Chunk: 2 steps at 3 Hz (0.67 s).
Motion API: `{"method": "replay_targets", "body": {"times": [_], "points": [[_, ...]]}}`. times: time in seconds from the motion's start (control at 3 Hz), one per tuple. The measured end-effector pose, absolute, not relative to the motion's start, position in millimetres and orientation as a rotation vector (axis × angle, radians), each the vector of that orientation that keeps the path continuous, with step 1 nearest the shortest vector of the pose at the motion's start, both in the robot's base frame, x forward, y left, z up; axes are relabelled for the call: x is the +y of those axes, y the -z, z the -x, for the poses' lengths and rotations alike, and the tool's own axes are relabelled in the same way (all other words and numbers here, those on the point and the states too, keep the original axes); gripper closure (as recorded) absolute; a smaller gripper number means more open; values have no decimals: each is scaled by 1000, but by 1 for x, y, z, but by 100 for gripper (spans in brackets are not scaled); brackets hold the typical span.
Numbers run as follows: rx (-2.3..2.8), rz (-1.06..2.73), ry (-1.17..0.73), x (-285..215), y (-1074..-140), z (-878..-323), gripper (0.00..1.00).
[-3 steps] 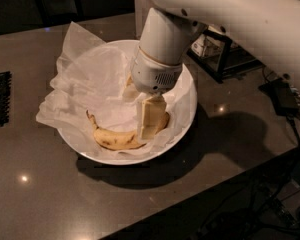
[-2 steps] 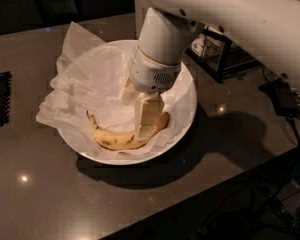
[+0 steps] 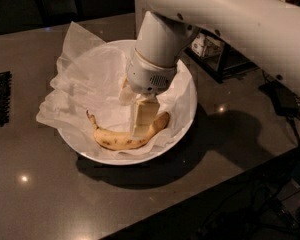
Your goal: Pick banana from white bowl
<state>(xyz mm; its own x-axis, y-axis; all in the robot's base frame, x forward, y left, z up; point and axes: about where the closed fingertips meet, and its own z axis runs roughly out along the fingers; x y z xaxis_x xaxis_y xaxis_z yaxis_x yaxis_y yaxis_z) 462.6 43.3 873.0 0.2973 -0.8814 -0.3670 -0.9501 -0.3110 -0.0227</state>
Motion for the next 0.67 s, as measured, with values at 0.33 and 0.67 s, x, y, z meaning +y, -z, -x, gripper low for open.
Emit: {"method": "replay_targets", "body": {"times": [0.33,0.67], "points": [[1704,2318,-449,43,-864,-464,36],[1733,2302,-468,39,-858,-463,36]]}}
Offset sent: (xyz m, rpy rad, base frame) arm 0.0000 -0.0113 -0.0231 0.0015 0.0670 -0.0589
